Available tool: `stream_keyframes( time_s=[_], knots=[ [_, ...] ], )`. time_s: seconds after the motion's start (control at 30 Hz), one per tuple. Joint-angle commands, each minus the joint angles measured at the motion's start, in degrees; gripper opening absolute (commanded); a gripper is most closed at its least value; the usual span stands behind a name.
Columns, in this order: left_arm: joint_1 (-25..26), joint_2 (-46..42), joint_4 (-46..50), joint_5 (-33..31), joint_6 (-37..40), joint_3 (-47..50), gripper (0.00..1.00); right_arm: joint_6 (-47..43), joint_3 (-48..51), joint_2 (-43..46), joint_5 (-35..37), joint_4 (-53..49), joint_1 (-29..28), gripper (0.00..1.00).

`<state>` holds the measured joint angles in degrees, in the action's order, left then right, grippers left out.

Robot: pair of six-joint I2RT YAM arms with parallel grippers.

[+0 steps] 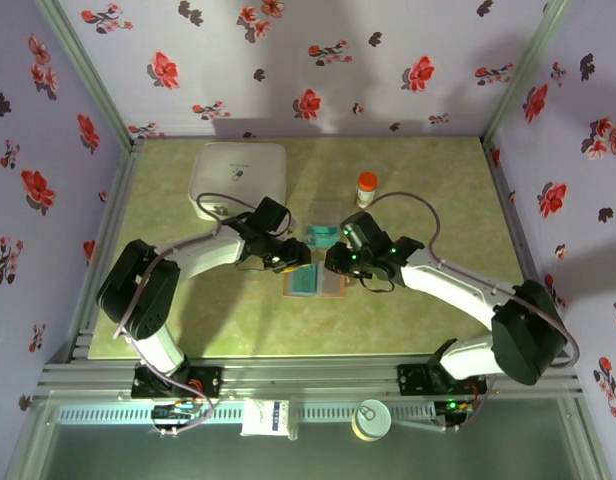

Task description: Take the credit cards out of the card holder

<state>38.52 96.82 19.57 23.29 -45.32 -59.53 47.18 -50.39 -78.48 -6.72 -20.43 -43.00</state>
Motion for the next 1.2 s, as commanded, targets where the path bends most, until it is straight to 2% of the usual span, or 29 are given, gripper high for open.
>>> stream_keyframes(
  time_s=[0.0, 0.53, 0.93, 1.17],
  knots=[
    [-1.29, -3.03, 1.53, -1.15, 1.79, 1.98, 0.40, 0.99, -2.63, -2.38, -1.24, 1.63, -1.00, 0.31],
    [-3.67, -4.36, 0.79, -1.41, 1.95, 5.21, 0.30, 0.56, -6.55, -11.43, -4.35, 3.27, -2.82, 0.31],
    [-3.69, -2.29, 0.66, -0.67, 2.56, 5.21, 0.14, 2.11, -5.42, -14.85, -8.76, 8.80, -3.05, 0.31],
    [-3.63, -1.37, 0.37, 0.56, 2.53, 5.51, 0.12, 2.92, -5.37, -18.22, -10.17, 11.11, -3.03, 0.31]
  ],
)
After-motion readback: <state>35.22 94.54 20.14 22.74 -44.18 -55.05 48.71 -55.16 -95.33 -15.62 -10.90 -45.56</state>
